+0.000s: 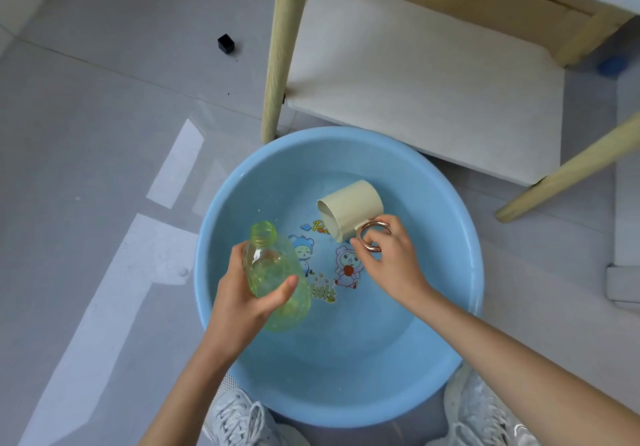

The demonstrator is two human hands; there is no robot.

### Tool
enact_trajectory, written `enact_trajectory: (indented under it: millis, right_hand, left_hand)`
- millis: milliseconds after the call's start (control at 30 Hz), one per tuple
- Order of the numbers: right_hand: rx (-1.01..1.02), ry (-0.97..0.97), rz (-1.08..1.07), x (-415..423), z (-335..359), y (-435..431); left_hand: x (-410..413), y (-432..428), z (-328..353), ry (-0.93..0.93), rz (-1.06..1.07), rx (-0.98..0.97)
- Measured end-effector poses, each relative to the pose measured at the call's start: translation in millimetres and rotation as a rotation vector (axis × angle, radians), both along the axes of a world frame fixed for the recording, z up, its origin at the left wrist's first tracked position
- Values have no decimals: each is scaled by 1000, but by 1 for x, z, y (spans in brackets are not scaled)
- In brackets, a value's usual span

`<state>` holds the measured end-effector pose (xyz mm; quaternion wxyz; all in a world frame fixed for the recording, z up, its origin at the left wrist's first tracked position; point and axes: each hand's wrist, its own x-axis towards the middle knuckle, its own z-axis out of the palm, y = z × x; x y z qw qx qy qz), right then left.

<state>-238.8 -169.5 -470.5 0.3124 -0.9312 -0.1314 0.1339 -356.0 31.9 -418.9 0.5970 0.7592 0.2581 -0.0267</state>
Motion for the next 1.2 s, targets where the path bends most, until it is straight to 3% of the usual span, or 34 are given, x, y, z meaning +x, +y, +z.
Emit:
enact_trajectory:
  millis: [267, 533, 867, 1067, 1200]
  right_hand:
    - [-7, 17, -4, 4, 2, 2]
    - [150, 166, -153, 17, 42, -8]
    - [65, 62, -72, 20, 83, -44]
    - [209, 371, -219, 24, 108, -51]
    - [470, 572, -331, 22, 124, -52]
  left_hand:
    - [4, 0, 1, -8, 15, 22]
    - [8, 0, 2, -4, -23, 44]
    - [11, -2, 2, 8, -83, 77]
    - [16, -4, 5, 8, -191, 147]
    - [18, -5, 3, 8, -238, 200]
